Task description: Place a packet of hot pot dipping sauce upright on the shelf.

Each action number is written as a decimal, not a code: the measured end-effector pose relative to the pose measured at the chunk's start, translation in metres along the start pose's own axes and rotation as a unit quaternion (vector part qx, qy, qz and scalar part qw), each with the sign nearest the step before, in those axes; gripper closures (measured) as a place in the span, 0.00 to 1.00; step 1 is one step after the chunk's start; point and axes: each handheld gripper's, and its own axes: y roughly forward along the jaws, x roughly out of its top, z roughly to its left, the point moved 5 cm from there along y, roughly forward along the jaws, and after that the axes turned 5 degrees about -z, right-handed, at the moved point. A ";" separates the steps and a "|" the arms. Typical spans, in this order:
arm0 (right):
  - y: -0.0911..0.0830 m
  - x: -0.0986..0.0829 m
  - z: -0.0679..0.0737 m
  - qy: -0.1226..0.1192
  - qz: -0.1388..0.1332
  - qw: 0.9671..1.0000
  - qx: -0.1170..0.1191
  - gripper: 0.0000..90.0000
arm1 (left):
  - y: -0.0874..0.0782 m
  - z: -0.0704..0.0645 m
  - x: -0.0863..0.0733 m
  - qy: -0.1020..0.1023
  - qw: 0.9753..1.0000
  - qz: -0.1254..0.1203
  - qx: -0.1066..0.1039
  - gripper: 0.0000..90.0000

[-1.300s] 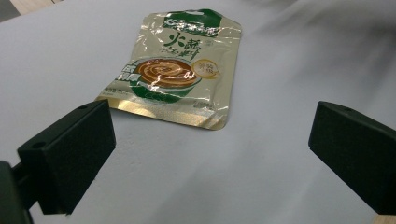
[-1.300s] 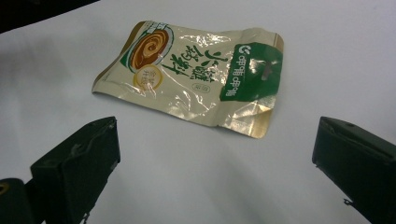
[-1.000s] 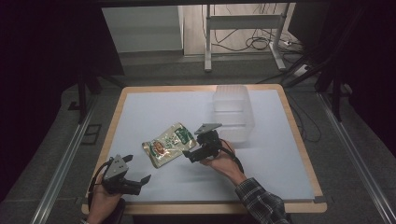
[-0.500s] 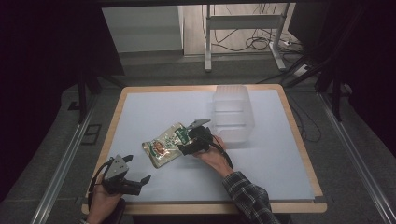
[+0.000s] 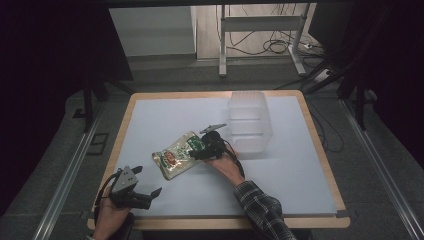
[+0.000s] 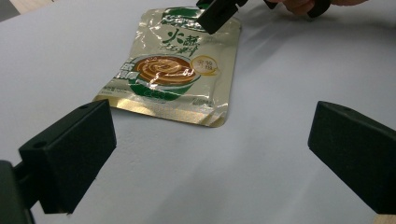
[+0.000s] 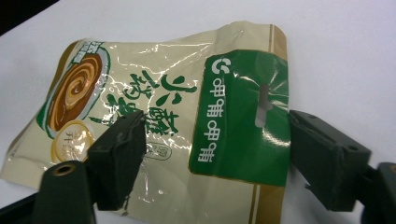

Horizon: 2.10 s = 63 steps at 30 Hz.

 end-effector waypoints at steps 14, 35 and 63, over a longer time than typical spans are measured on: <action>0.006 0.003 0.014 -0.010 0.020 0.999 0.044 0.49 | 0.001 -0.001 0.000 0.002 1.000 0.002 -0.001 0.01; -0.007 0.020 0.040 -0.061 0.013 0.996 0.063 0.99 | -0.001 0.001 -0.001 0.001 1.000 0.001 0.002 0.01; -0.071 0.092 0.085 -0.130 -0.023 0.986 0.097 1.00 | -0.002 0.002 0.000 0.000 1.000 -0.002 0.007 0.01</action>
